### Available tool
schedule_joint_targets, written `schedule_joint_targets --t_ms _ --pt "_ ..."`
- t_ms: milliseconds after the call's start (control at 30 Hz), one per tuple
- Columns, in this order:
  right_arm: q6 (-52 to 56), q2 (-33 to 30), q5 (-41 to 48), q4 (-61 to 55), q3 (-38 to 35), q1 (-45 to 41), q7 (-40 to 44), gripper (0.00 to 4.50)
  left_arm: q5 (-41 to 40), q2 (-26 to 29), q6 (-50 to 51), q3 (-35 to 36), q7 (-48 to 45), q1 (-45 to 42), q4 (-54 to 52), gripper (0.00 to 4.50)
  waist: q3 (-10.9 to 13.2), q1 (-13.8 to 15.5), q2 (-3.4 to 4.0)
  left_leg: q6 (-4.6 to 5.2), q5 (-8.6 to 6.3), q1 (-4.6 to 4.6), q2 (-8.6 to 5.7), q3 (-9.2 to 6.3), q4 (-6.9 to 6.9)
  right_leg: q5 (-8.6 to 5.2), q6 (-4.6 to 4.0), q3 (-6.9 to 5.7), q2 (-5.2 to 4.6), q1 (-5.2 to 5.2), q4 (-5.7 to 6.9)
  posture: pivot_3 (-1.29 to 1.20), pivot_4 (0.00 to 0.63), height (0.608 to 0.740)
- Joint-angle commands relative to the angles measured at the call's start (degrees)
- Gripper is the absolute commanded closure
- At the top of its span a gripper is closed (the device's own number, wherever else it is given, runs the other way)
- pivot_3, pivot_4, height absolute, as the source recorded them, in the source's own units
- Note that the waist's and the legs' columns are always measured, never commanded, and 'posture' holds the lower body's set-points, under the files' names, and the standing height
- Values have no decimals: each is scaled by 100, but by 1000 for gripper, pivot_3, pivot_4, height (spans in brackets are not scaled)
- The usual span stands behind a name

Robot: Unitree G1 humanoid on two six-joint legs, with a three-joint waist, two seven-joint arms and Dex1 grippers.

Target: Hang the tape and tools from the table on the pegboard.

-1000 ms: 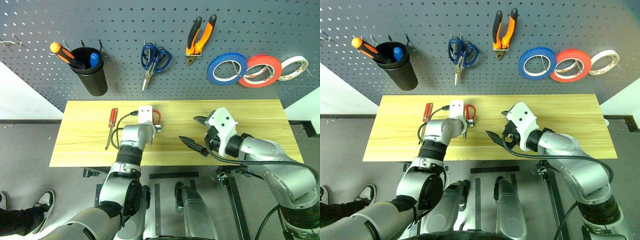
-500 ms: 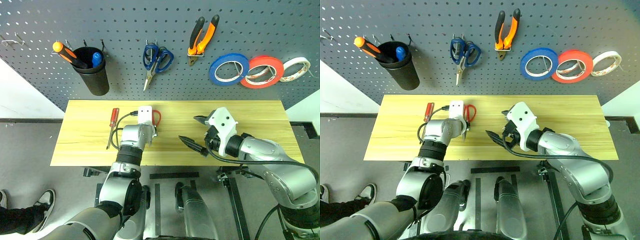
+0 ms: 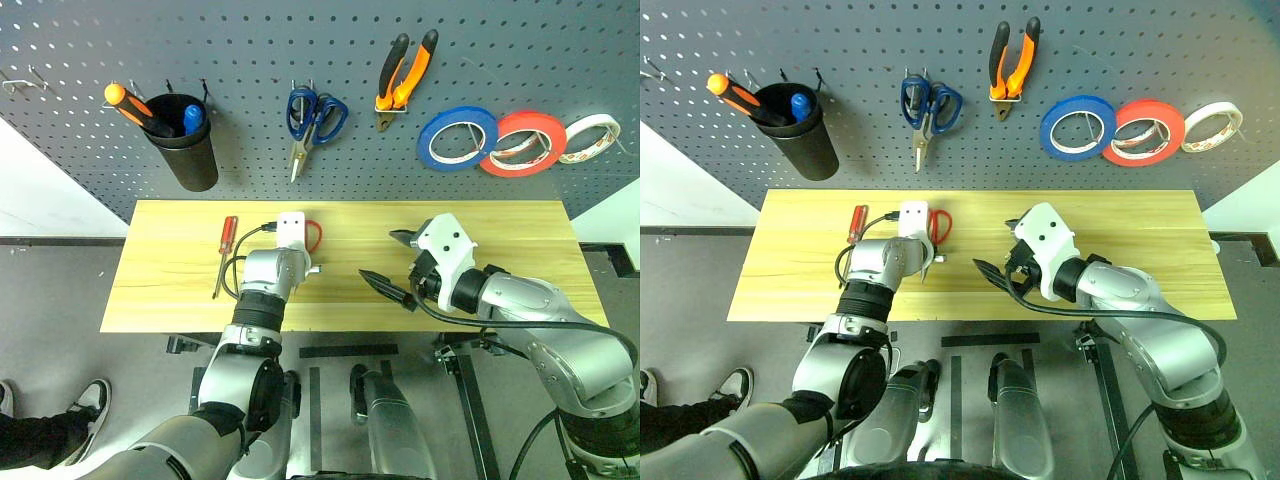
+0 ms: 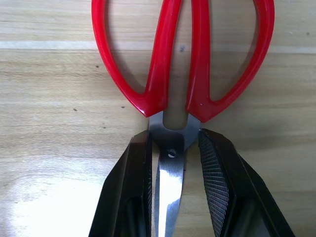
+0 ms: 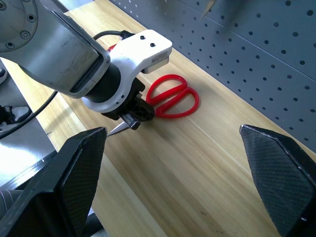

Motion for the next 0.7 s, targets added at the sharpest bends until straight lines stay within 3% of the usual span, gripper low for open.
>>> schedule_joint_targets --t_ms 33,433,700 --pt "-151 29 -36 -200 -59 -61 -2 0 12 -135 282 -273 -141 258 -322 3487 0 -2 0 -1 0 0 0 0 0 0 0 0 0 0 -2 83 351 740" --pt "-174 73 -115 -169 -78 -87 -3 0 320 -61 304 -1726 -614 573 -2017 3487 10 -9 -10 -2 0 -11 0 -3 -7 0 0 0 0 -6 -20 81 343 740" --pt "-269 97 -158 -98 -82 -237 26 0 562 194 73 -2347 -989 808 -2362 3487 10 -2 -9 -1 0 -13 3 -3 -12 0 0 0 2 -5 -33 82 317 740"
